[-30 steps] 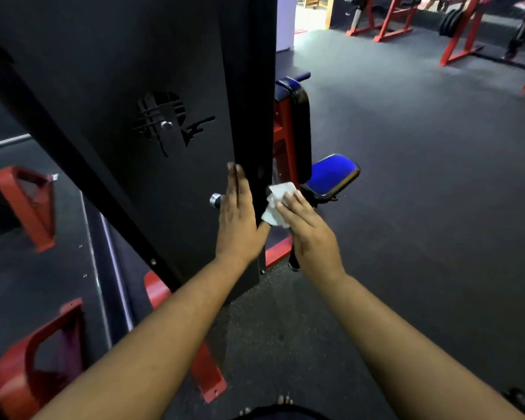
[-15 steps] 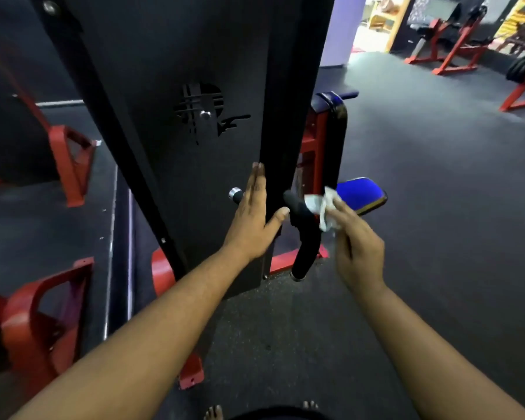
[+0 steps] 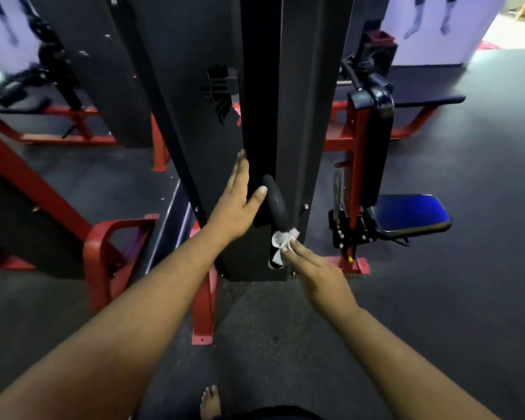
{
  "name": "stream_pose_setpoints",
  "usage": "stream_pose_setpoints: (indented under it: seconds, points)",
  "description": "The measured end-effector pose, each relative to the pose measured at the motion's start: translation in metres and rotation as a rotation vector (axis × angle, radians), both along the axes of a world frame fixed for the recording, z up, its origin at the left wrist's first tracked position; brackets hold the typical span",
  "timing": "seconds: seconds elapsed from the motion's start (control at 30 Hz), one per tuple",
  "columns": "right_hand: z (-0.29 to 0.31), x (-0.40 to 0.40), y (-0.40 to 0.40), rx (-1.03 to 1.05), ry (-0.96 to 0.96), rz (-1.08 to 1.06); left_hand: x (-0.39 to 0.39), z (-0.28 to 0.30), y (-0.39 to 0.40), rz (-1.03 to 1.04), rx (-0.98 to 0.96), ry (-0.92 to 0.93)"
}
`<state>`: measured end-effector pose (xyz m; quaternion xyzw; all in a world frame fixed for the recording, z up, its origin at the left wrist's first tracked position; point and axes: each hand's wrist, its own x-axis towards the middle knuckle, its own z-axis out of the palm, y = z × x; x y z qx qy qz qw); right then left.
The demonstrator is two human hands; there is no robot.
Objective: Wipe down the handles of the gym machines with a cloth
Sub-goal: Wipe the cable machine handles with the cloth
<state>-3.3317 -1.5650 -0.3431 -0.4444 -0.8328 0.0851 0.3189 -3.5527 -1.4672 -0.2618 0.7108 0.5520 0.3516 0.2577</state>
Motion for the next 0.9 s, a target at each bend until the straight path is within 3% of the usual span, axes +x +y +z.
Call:
stream_pose_setpoints:
  seconds: [0.1, 0.2, 0.37, 0.5, 0.57, 0.73, 0.9]
  points:
    - [0.014, 0.011, 0.012, -0.039, 0.189, -0.051, 0.003, 0.006, -0.006, 0.035, 0.052, 0.123]
    - [0.053, -0.002, 0.035, -0.009, 0.413, -0.148, 0.005, 0.027, -0.009, 0.100, 0.297, 0.415]
    - [0.071, -0.050, 0.052, -0.063, 0.401, -0.076, 0.003, 0.088, 0.010, 0.098, 0.848, 0.962]
    - [0.045, -0.053, 0.041, 0.012, 0.438, -0.081, 0.003, 0.107, 0.037, -0.013, 0.958, 1.535]
    - [0.032, -0.045, 0.034, 0.035, 0.380, -0.123, -0.001, 0.105, 0.044, -0.095, 1.009, 1.722]
    - [0.012, -0.031, 0.010, 0.001, 0.275, -0.134, -0.015, 0.080, 0.060, -0.207, 1.121, 1.723]
    - [0.048, -0.030, 0.026, 0.071, 0.466, -0.304, -0.012, 0.072, 0.067, -0.236, 1.158, 1.644]
